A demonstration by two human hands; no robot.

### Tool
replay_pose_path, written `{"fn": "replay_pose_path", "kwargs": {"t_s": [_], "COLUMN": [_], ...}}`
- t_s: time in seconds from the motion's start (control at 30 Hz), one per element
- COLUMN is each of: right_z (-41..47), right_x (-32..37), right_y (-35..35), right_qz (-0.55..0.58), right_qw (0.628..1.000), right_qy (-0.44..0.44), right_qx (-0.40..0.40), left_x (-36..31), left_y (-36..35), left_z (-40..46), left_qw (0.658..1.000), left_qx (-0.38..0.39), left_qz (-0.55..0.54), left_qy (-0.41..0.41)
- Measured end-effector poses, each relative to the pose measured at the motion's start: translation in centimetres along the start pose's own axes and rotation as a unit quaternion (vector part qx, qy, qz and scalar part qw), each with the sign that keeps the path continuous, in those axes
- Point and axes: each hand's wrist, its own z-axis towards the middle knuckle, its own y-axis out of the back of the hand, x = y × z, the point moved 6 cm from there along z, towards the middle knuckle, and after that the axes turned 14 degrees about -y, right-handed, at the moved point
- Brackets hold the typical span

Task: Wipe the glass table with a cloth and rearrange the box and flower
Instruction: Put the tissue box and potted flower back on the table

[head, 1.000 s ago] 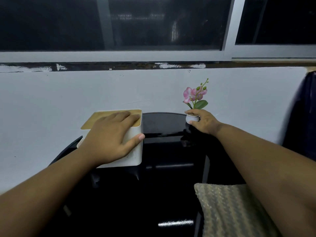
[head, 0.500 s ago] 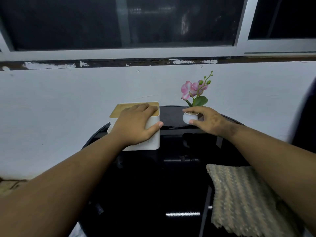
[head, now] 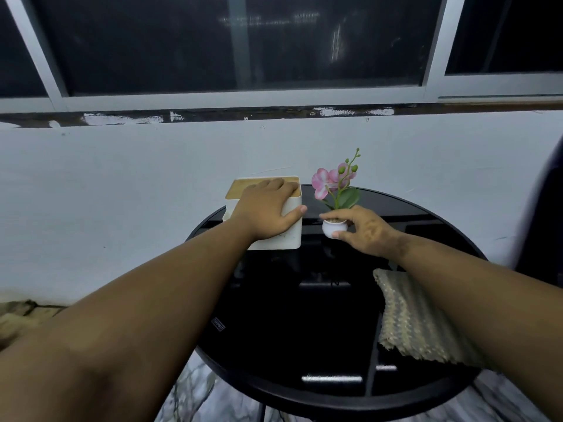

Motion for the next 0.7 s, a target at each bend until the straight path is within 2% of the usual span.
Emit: {"fn": "replay_pose_path", "kwargs": {"t_s": [0.6, 0.7], "right_z": [-0.2, 0.2], "right_x": [2.0, 1.5], "right_y": [-0.3, -0.3], "right_qz": [0.009, 0.022], "right_qw": [0.999, 0.999], "right_qy": [0.008, -0.021], "right_qx": [-0.031, -0.022], "left_x": [0.2, 0.2], "left_y": [-0.3, -0.3], "left_z": [0.1, 0.2], "left_qw": [1.0, 1.0], "left_qx": [-0.008, -0.009], "left_qz": [0.005, 0.005], "left_qy": [-0.004, -0.005]}}
